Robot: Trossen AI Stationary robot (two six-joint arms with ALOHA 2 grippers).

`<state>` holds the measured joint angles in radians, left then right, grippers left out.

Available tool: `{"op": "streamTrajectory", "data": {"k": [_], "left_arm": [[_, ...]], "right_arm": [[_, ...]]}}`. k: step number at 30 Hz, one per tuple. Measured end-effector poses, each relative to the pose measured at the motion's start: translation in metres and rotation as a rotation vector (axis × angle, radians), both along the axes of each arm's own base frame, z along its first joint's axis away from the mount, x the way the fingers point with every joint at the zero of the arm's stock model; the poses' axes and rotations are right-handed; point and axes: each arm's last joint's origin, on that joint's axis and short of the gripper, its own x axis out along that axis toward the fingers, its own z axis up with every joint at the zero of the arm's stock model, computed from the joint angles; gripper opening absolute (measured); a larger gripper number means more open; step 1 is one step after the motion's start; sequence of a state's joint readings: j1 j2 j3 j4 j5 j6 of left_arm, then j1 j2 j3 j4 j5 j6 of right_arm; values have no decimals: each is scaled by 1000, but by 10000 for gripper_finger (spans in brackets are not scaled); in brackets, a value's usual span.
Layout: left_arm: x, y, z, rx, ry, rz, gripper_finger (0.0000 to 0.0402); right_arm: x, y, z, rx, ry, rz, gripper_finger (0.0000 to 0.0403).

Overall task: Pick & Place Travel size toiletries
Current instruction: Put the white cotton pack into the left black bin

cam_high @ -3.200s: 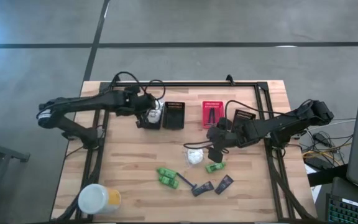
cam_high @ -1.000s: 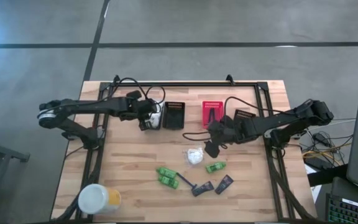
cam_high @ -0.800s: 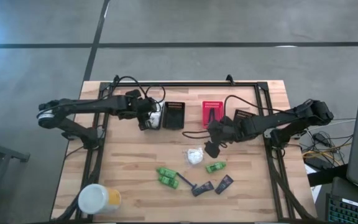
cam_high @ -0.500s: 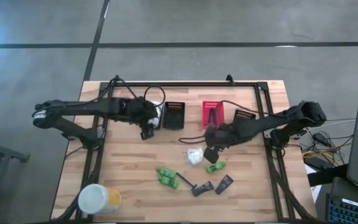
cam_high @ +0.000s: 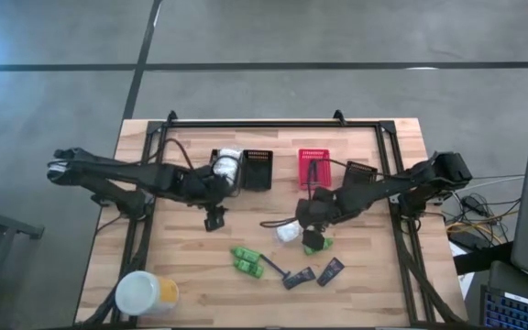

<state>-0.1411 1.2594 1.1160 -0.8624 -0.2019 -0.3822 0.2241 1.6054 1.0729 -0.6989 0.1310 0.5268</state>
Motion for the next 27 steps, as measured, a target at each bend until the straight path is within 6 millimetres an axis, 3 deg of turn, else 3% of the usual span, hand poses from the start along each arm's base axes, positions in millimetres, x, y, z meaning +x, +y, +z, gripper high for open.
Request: {"op": "streamTrajectory", "data": {"k": [4,11,17,27], "left_arm": [[-3,-10,-11,-30,24,9,234],[-11,-28,-25,-79,57,30,233],[-16,-43,-33,-109,70,42,233],[-19,-48,-37,-90,67,57,231]], "right_arm": [[6,5,-4,-37,-31,120,364],[16,23,-29,-164,3,428,364],[23,28,-39,-341,17,466,364],[29,33,-53,-352,17,503,350]]}}
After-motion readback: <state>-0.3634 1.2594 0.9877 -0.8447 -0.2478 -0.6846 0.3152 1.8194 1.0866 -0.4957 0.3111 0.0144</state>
